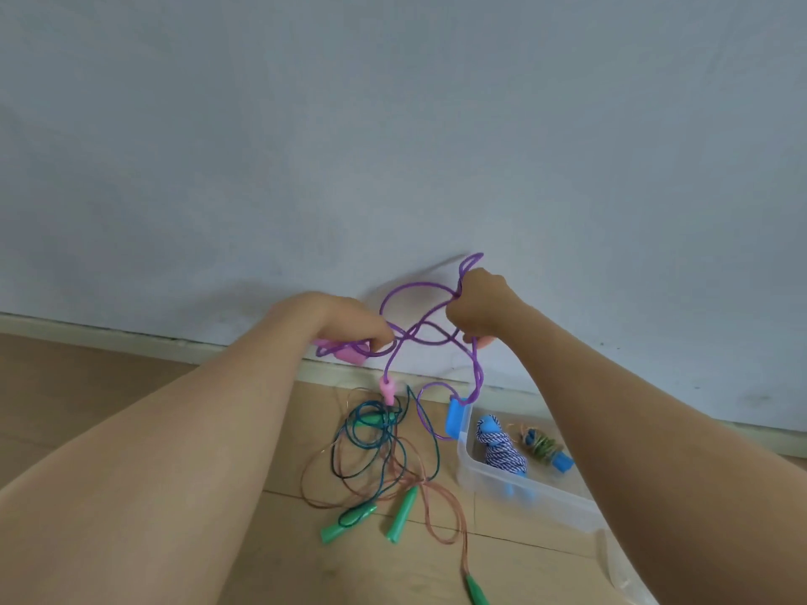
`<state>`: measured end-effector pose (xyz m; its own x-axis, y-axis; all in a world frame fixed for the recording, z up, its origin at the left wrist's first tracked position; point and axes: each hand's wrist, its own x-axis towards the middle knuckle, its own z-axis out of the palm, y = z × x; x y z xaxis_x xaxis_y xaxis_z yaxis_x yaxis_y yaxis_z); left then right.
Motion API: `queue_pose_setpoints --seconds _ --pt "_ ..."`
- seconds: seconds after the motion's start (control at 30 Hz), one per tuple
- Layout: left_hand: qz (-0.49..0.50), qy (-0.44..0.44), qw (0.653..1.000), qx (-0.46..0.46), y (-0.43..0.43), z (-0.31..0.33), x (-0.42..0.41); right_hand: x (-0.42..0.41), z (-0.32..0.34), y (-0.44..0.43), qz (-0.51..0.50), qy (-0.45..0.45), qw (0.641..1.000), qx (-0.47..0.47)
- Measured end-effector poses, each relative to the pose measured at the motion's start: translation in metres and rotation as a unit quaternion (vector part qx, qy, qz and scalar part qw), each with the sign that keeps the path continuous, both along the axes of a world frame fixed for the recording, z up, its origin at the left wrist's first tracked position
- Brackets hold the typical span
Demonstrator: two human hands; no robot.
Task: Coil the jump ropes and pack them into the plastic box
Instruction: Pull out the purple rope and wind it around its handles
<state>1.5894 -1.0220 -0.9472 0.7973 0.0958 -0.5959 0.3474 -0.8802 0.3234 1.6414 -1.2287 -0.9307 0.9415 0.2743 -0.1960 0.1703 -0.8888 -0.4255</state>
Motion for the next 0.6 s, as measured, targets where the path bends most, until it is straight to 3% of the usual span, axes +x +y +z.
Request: queue_pose_setpoints --seconds 0.13,0.23,0.3,0.37,0.43,0.5,0.6 --pt "0.028 0.031 0.998 -0.052 -0.005 0.003 -0.011 -0.007 0.003 -0.012 0.018 0.101 0.993 -0.052" --pt "0.040 0.023 0.999 -0.026 -0.001 0.003 -0.011 -0.005 0.005 -0.011 -0.012 0.045 0.998 -0.049" --pt "0.084 0.026 0.994 -0.063 0.002 0.000 -0.011 0.001 0.006 -0.012 -0.085 -0.038 0.996 0.013" --pt "0.123 0.016 0.986 -0.110 0.003 0.001 -0.012 0.002 0.010 -0.014 -0.150 -0.104 0.974 0.131" --pt "0.149 -0.007 0.979 -0.139 0.004 0.007 -0.013 0.000 0.015 -0.016 -0.155 -0.131 0.952 0.228" --pt "0.171 -0.005 0.964 -0.202 0.005 0.015 -0.016 -0.002 0.017 -0.017 -0.117 -0.109 0.958 0.238" --pt "0.171 -0.012 0.942 -0.287 0.003 0.020 -0.018 -0.005 0.015 -0.017 0.059 -0.013 0.991 0.115"
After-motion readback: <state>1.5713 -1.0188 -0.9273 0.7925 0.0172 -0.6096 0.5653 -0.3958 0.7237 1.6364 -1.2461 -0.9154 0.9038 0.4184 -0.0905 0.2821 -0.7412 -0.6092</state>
